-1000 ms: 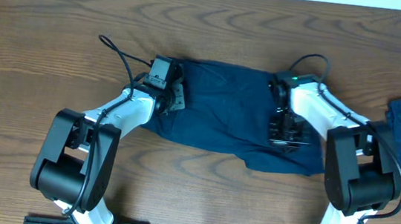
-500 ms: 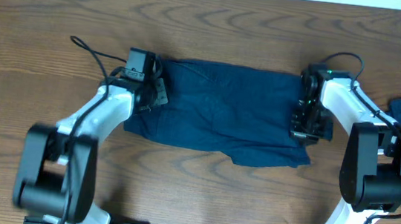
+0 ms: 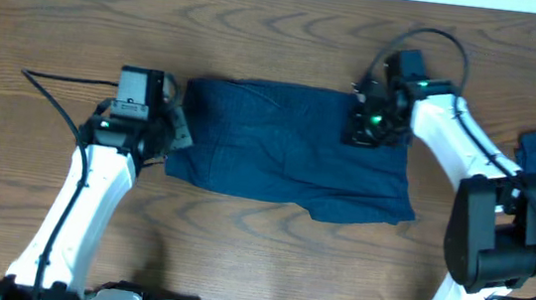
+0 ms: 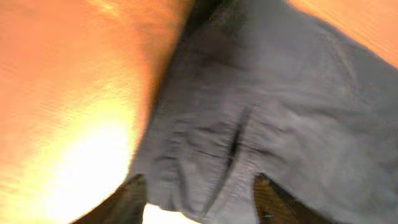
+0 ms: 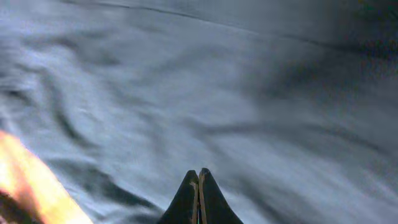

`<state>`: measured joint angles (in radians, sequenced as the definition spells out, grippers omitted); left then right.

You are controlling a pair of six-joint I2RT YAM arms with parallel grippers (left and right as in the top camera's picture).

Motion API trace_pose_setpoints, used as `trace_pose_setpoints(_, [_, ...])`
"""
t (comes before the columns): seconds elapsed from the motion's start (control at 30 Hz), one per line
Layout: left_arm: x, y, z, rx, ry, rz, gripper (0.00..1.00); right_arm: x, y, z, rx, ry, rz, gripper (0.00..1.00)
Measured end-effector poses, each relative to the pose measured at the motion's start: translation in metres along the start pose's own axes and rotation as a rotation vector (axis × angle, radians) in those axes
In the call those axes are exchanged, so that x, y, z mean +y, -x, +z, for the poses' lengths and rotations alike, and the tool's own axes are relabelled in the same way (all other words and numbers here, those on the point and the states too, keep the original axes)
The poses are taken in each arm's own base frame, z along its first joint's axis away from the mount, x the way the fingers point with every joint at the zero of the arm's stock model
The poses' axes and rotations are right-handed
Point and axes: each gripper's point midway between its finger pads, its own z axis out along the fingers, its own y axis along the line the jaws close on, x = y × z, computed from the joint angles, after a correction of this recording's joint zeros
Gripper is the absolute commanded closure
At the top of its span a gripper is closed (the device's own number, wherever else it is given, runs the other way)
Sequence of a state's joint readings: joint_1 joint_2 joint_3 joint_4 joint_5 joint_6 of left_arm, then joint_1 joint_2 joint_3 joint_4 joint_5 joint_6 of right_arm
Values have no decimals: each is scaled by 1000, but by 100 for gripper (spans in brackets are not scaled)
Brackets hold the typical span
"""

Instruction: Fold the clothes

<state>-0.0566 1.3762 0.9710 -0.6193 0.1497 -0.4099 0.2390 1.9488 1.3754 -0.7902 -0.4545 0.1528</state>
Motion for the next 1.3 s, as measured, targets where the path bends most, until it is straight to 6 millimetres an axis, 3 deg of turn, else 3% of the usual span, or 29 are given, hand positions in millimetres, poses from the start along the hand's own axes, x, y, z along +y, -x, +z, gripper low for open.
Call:
trace_pose_setpoints(0.13, [21,5,27,52,18,-30,14,26,-2,27,14,-4,-1,96])
trace_pose_setpoints(0.3, [37,4,56,135,-39,-50,11,29,-27,75,127,-36,61,99])
trace_pose_setpoints(0.43, [47,15,66,127,-116,-54,8,30,-26,77,142,-33,96,99])
trace_pose_setpoints(0.57, [42,29,71,92,-223,-30,6,31,-26,77,151,-35,118,99])
trace_pose_setpoints(0.87, [23,8,97,194,-398,22,12,30,-41,75,218,-39,159,99])
trace_pose_setpoints(1.13, [5,-2,100,231,-492,71,28,30,-41,74,218,-39,162,99])
trace_pose_setpoints(1.2, [-4,-8,102,248,-502,102,41,31,-41,74,218,-39,162,99])
trace_pose_setpoints(1.3, [-14,-20,108,277,-488,145,75,31,-42,74,219,-38,163,99])
